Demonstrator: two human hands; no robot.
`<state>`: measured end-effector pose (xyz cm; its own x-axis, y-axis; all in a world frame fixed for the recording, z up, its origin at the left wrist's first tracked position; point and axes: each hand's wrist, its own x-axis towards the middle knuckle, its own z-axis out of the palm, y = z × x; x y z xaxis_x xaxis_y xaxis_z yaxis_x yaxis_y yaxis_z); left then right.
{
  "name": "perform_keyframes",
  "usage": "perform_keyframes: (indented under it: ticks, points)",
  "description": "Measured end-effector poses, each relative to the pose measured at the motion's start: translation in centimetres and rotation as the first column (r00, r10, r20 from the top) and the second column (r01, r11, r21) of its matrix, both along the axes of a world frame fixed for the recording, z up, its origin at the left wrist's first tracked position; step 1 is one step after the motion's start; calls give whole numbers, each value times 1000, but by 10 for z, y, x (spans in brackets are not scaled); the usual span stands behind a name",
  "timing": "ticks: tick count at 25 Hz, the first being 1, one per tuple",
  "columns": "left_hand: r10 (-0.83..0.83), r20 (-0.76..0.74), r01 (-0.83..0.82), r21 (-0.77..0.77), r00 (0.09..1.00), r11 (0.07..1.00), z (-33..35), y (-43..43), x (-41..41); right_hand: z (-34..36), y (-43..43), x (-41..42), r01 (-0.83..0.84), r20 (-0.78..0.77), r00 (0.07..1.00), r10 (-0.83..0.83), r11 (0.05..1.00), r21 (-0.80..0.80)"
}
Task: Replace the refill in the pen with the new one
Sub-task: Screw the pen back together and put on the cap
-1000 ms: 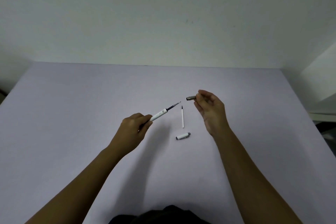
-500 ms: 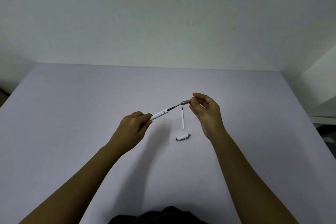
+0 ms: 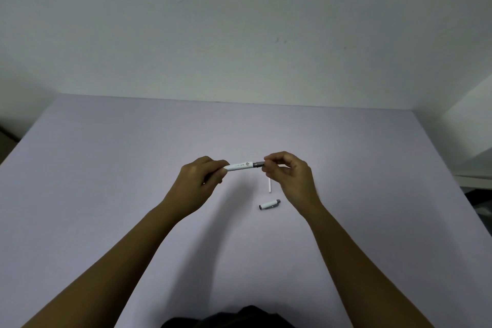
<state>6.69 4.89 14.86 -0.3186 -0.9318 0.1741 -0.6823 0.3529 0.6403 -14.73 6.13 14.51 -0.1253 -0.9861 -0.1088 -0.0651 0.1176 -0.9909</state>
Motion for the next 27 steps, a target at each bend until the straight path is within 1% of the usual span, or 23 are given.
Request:
perform_keyframes:
  ticks: [2, 5, 9, 13, 15, 18, 20, 22, 24, 27]
  points:
    - [16, -42, -15, 34, 999, 999, 2, 1, 0, 3, 1, 0, 10, -29, 1000, -10, 1000, -17]
    - [-22, -70, 23, 13, 997, 1000, 5, 4, -2, 6, 2, -1, 34, -70, 997, -36, 999, -27]
    - [-12, -99, 14, 22, 995, 1000, 4, 4, -4, 10, 5, -1, 10, -86, 996, -14, 998, -55]
    - [-16, -106, 16, -3, 994, 1000, 7, 2, 0, 13, 6, -1, -62, -162, 986, 41, 990, -129]
    - [-51, -90, 47, -40, 995, 998, 10, 2, 3, 15, 7, -1, -80, -200, 978, 52, 988, -134]
    - [-112, -62, 103, -124, 992, 987, 11, 2, 10, 19, 4, 1, -106, -266, 961, 81, 991, -80]
    - [-114, -35, 106, -172, 993, 979, 9, 3, 15, 20, 3, 3, -135, -350, 930, 111, 990, -44]
    - [-100, -25, 93, -206, 995, 974, 7, 7, 16, 22, 2, 6, -147, -415, 902, 117, 988, -42]
    - [-80, -36, 71, -200, 996, 977, 6, 9, 15, 25, 3, 8, -163, -406, 906, 120, 984, -73]
    - [-41, -71, 29, -153, 997, 988, 8, 8, 14, 31, 1, 6, -190, -294, 943, 157, 978, -86]
